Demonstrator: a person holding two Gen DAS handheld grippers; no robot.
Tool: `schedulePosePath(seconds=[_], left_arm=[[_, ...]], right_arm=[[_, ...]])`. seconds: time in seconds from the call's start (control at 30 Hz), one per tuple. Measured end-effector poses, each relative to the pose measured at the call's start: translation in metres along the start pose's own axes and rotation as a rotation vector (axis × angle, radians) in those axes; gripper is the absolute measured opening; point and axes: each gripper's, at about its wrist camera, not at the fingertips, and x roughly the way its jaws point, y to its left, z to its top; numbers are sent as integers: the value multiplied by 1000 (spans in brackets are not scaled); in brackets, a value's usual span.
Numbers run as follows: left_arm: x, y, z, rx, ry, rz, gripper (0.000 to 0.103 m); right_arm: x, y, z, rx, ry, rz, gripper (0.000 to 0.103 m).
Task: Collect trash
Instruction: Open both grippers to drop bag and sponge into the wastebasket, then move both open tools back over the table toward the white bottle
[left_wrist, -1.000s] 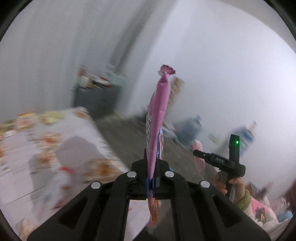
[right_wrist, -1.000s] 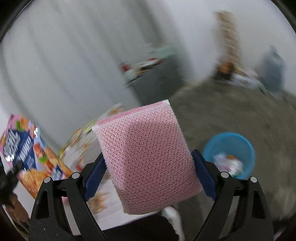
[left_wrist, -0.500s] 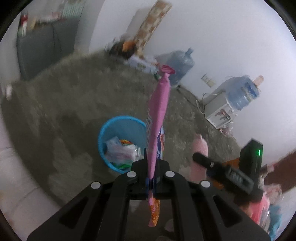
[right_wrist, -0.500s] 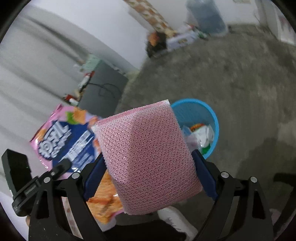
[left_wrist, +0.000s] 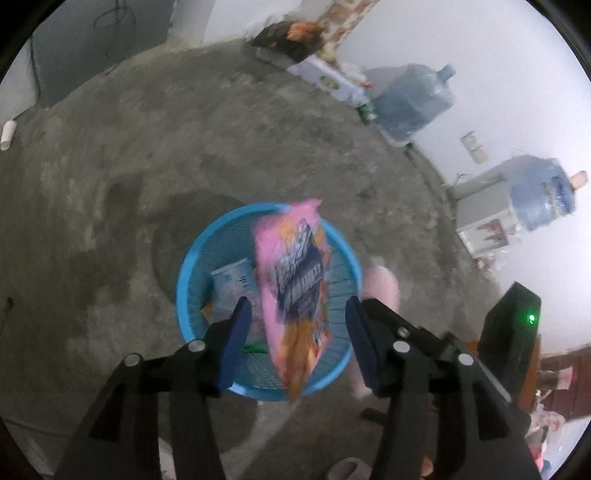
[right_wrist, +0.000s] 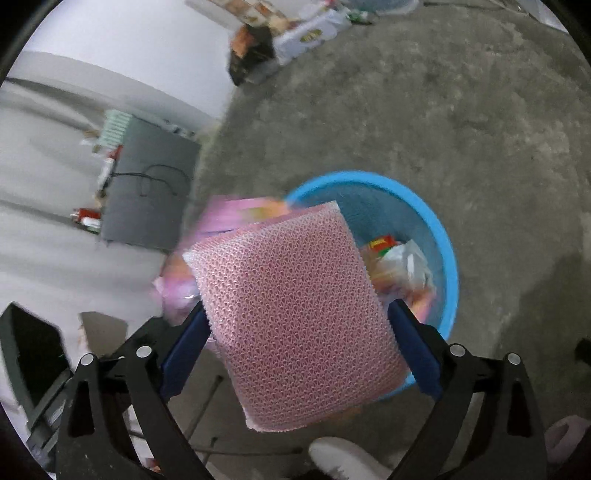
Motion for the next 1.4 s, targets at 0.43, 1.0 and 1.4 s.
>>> schedulePosePath(seconds=[0.43, 1.0, 1.4], left_arm=[[-94, -6, 0, -40, -106, -92, 62], [-418, 67, -182, 116, -492, 25, 69], [-519, 204, -368, -210, -752, 280, 75]], right_arm=[[-44, -9, -24, 2, -98, -32, 93], [-190, 96, -159, -236, -80, 271, 93], [-174, 212, -253, -477, 187, 451, 93]])
